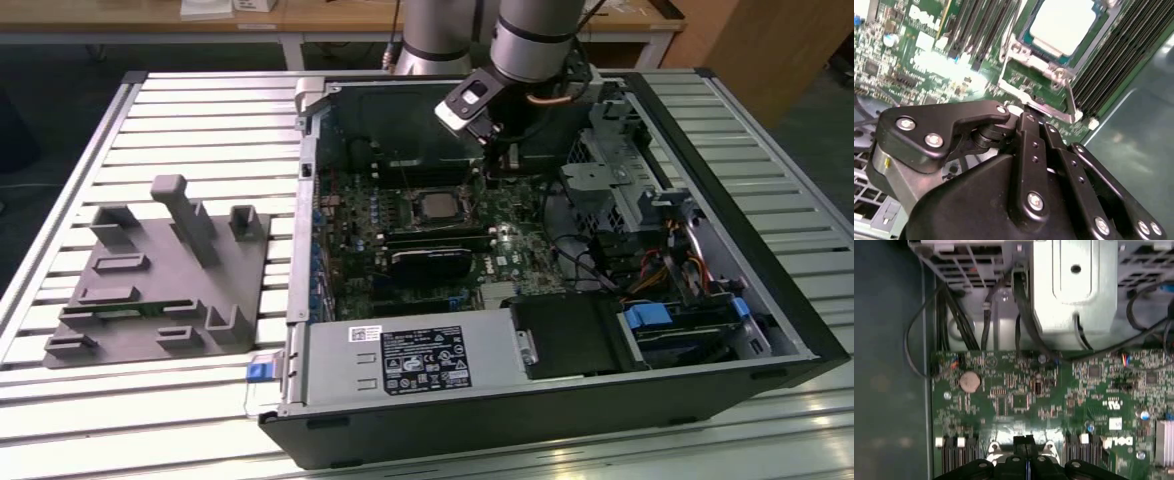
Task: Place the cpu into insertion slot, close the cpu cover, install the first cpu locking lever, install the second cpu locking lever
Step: 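Close the cpu cover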
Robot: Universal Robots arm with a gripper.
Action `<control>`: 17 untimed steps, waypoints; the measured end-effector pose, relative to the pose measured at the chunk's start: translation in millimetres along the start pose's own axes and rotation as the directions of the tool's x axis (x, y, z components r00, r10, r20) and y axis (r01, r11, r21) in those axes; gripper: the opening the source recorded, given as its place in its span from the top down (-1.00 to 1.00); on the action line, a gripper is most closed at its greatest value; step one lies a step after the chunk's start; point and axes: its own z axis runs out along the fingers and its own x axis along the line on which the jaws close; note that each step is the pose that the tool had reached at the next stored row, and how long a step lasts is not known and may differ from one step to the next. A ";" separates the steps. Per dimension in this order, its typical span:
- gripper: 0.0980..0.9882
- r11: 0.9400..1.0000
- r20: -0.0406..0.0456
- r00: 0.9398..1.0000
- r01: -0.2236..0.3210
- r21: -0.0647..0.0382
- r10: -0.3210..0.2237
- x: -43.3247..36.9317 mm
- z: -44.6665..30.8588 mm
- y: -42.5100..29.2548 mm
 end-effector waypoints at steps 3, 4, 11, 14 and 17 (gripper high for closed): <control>0.98 1.000 0.000 1.000 0.000 -0.006 0.000 -0.2 0.6 -11.8; 0.98 1.000 0.000 1.000 0.000 -0.008 0.000 -0.2 0.8 -15.8; 0.98 1.000 -0.001 1.000 0.000 -0.027 0.000 -0.9 2.7 -45.9; 0.98 0.999 -0.002 1.000 0.000 -0.047 0.000 -1.1 4.6 -56.7; 0.98 0.997 -0.003 1.000 0.001 -0.072 -0.001 -1.4 6.6 -64.3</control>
